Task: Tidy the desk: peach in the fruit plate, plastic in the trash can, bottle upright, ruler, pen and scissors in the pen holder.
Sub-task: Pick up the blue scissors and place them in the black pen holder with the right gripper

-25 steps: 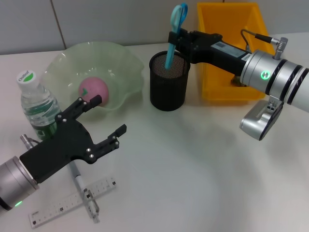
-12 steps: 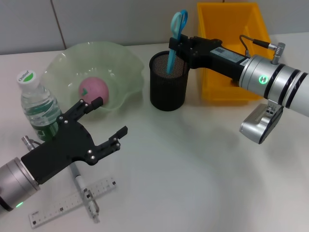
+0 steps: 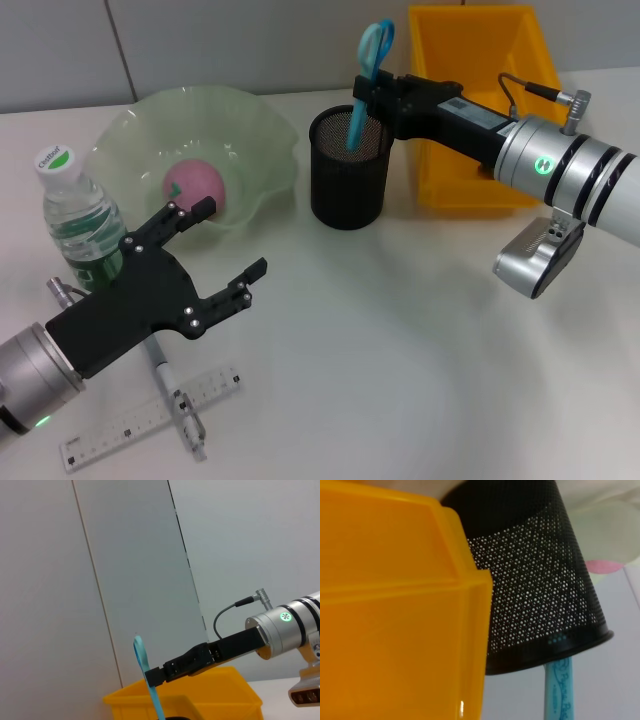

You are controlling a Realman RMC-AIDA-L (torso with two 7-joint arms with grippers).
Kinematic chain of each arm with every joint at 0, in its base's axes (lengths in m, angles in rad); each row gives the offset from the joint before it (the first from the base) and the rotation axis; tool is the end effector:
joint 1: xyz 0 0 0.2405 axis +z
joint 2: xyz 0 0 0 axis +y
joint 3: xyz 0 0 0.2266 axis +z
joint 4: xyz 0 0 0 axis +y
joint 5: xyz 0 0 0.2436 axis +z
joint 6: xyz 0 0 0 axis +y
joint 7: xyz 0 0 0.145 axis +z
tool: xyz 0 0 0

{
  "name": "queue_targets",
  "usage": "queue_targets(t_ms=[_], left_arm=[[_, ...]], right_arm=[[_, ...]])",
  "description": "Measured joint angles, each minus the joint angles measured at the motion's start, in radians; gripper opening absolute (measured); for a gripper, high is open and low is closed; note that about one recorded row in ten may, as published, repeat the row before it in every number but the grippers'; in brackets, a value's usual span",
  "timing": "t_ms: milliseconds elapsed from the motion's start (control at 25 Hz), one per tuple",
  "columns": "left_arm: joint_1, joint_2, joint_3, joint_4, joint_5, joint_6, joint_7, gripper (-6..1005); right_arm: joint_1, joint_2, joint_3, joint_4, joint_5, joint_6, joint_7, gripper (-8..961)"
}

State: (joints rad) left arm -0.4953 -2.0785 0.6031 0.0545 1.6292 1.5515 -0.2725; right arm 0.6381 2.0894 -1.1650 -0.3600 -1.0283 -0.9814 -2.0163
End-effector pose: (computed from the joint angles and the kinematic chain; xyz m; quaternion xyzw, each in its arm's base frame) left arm -0.2724 0.2858 -0.0577 -0.8794 0.0064 -0.3504 0.3222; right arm 0.2251 0.4150 -0.0346 -0.2930 -0.8290 -0.3171 0.3554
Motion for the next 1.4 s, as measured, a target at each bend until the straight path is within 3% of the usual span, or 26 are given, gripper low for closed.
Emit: queue_targets(t_ms=[760, 960, 1400], left_arm=[[-0.002, 0.0, 0.0, -0.002, -0.002, 0.014, 0.007, 812], [-0.002, 0.0, 0.0, -0.002, -0.002, 0.017, 0.007, 812], [-0.001, 0.0, -0.002, -0.002, -0.002, 0.025, 0.007, 812]], right_arm=[[-0.014, 0.003, -0.047, 0.0, 0.077, -0.017, -0.039, 441], [-0.015, 0.003, -0.048, 0.002, 0.079, -0.022, -0.039, 606], [-0.017, 0.003, -0.057, 0.036, 0.144, -0.055, -0.073, 605]])
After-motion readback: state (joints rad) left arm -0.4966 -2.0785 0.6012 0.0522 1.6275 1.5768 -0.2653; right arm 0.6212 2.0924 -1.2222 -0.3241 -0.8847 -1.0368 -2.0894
